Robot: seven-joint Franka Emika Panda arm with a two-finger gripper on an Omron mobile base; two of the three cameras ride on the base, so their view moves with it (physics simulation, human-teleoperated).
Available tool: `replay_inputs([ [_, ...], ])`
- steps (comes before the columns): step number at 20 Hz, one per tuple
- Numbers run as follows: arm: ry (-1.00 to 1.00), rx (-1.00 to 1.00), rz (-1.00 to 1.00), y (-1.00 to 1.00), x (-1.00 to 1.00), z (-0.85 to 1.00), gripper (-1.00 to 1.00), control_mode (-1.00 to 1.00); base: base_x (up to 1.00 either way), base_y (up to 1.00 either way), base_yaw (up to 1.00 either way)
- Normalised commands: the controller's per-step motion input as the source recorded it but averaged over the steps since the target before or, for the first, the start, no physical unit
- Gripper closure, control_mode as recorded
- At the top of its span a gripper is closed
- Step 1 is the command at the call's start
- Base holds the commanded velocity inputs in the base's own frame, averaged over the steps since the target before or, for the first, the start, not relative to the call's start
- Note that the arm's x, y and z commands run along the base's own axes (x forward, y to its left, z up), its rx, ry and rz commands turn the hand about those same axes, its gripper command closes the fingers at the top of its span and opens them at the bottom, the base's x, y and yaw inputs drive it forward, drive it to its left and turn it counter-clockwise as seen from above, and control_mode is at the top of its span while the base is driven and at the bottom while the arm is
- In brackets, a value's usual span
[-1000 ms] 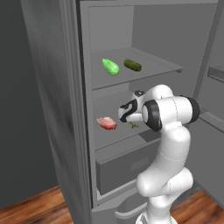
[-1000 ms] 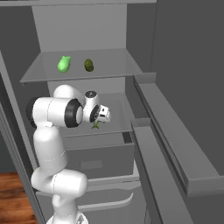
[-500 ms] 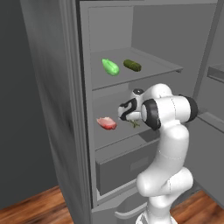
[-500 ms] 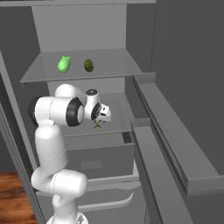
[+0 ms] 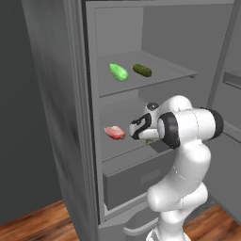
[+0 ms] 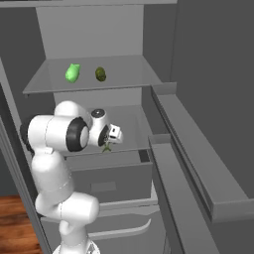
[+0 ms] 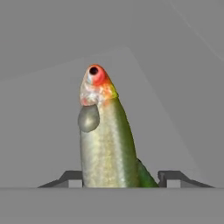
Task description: Gather the corn and cucumber from the fridge and place them on a tray on the dining counter. Then gather the steak and fish from the fridge and place them on the other tray.
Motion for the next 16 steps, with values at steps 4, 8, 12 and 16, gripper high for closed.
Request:
replay_inputs([
  [4, -0.11, 0.02, -0.02, 0.0, -0.94, 0.19, 1.0, -1.0, 0.0, 0.0, 0.0],
  [8, -0.13, 0.01, -0.01, -0.02, -1.0, 0.43, 1.0, -1.0, 0.0, 0.0, 0.0],
  [12, -0.11, 0.02, -0.02, -0.09, -1.0, 0.75, 1.0, -1.0, 0.0, 0.0, 0.0],
  [16, -0.03, 0.04, -0.03, -0.12, -0.95, 0.93, 1.0, -1.0, 0.0, 0.0, 0.0],
])
